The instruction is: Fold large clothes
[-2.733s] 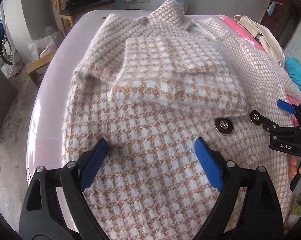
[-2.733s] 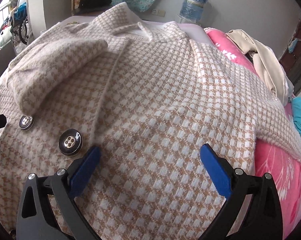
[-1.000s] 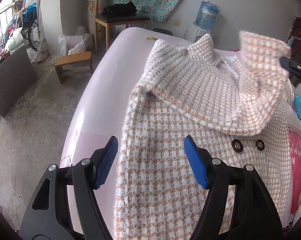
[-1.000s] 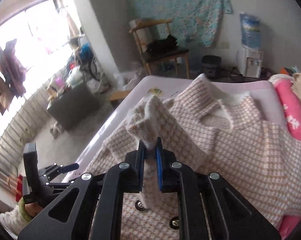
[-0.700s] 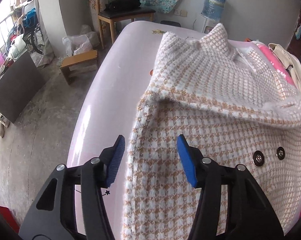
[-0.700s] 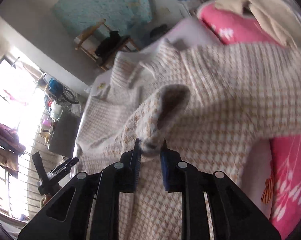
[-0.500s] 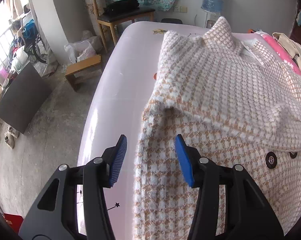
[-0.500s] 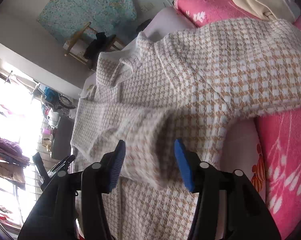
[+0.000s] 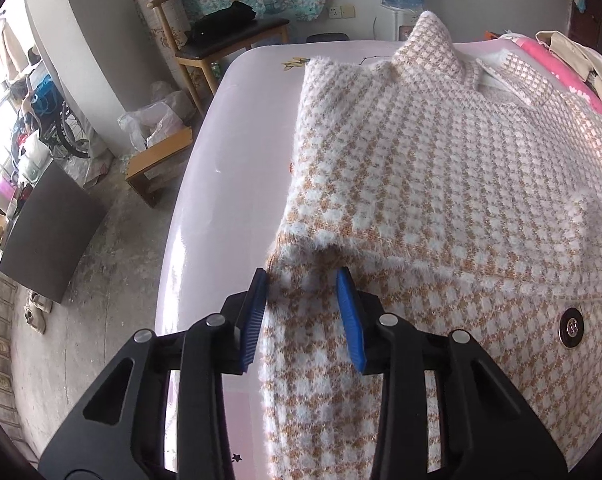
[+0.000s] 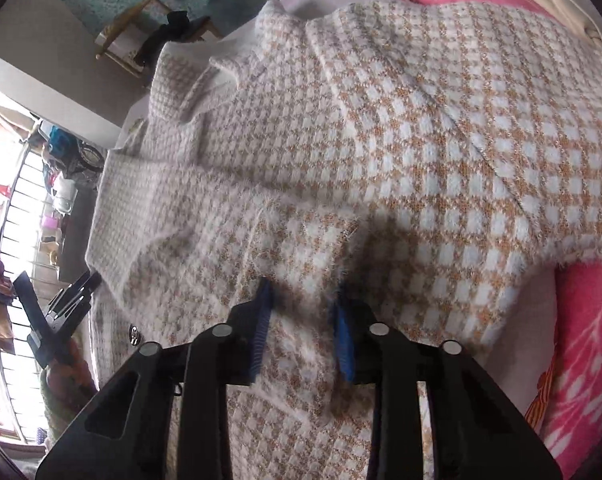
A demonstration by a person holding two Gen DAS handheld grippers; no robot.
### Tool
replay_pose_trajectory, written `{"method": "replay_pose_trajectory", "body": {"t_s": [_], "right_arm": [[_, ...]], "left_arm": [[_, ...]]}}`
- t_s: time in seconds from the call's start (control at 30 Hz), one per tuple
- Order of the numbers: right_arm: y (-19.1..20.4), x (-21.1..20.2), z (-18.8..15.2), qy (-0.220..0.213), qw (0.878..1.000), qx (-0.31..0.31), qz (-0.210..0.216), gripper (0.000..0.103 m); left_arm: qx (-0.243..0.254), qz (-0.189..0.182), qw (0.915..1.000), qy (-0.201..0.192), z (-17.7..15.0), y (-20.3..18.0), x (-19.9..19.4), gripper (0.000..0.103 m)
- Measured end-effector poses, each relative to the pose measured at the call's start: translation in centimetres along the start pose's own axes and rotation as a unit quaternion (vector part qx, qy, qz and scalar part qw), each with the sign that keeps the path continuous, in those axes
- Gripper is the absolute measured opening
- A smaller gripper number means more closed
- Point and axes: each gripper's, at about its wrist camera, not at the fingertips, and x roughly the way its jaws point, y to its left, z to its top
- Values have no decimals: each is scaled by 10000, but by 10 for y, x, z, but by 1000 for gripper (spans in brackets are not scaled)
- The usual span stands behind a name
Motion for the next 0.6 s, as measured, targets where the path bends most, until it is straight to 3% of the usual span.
{"method": "replay_pose_trajectory", "body": {"t_s": [0.17, 0.27, 0.4, 0.47, 0.5, 0.53, 0.6], "right_arm": [[7, -4, -1, 60, 9999, 46, -71, 18], [5, -5, -5, 168, 9996, 215, 84, 42], [6, 0, -15, 226, 9996, 194, 2, 43], [9, 1, -14, 180, 9997, 142, -48, 37], [12, 1, -13, 179, 9998, 106, -63, 17], [16, 1, -11, 201, 9997, 75, -117, 9], [29, -6, -3, 101, 9998, -34, -147, 9]], "left_arm": [[-268, -181, 9994, -112, -3, 9, 0, 29], [-410, -275, 9987, -135, -5, 13, 1, 26], [-494, -370, 9979, -194, -7, 17, 1, 26], [-527, -409, 9975, -223, -8, 18, 1, 26], [-549, -435, 9973, -232, -8, 19, 1, 26], [-571, -455, 9970, -236, -9, 20, 0, 26], [-614, -485, 9967, -237, -10, 22, -1, 26]]}}
